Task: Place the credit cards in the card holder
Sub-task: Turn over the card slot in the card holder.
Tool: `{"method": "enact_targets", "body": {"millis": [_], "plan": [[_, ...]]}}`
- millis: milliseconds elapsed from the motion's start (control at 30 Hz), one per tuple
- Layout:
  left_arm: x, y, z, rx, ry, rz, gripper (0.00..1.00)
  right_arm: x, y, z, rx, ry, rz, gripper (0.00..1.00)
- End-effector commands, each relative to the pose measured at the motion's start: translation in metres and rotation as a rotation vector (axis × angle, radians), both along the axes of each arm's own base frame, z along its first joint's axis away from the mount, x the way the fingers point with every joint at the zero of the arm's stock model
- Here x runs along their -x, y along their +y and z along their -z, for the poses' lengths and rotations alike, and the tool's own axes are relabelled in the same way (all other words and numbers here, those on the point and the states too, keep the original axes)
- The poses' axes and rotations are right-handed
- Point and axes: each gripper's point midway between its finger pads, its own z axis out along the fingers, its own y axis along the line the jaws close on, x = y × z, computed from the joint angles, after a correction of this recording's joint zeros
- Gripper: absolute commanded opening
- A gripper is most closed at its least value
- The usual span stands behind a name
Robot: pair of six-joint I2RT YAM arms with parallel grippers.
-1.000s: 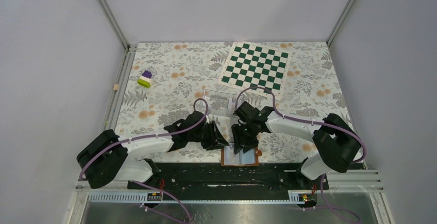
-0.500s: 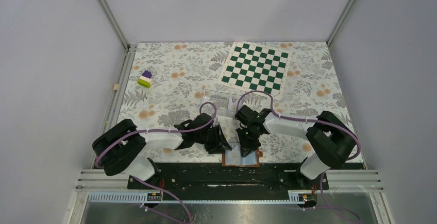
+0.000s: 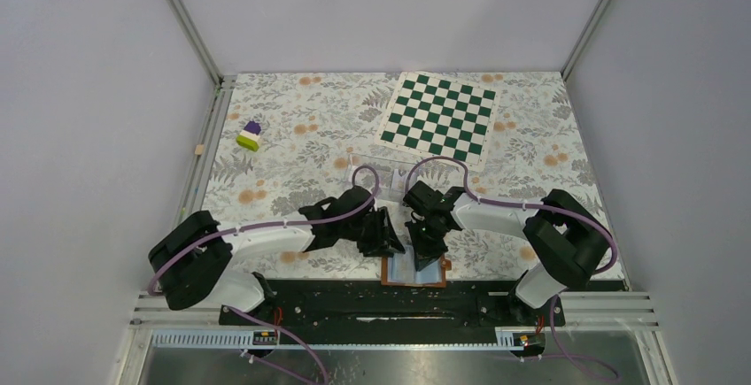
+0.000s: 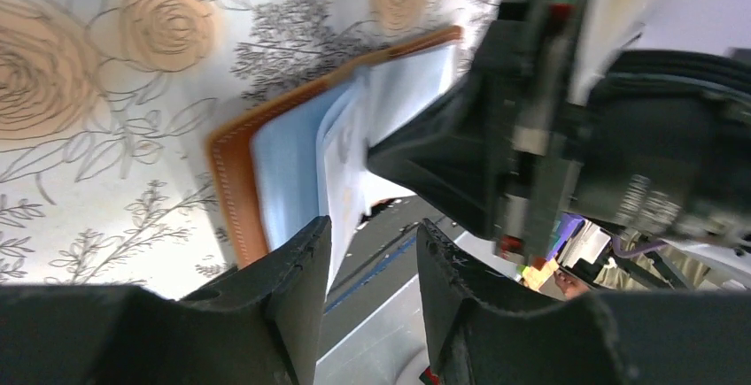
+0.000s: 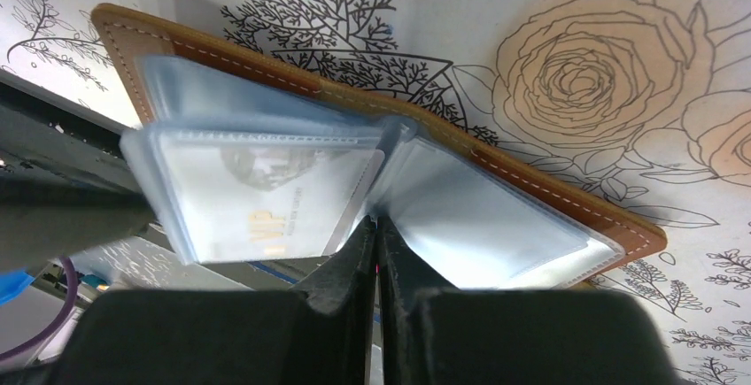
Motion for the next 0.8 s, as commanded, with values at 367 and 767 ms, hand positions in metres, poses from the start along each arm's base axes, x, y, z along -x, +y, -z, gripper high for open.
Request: {"method": "enact_targets", "body": {"millis": [367, 767], "plan": [[-0.002, -0.006, 0.006, -0.022, -0.033, 0.018, 0.40, 0.004, -0.004, 0.012, 0.027, 0.014, -0.027, 0.07], [0.000, -0.002, 0.027, -0.115, 0.015, 0.015, 0.44, 0.005, -0.004, 0.011, 0.024, 0.016, -0.028, 0.07]]}}
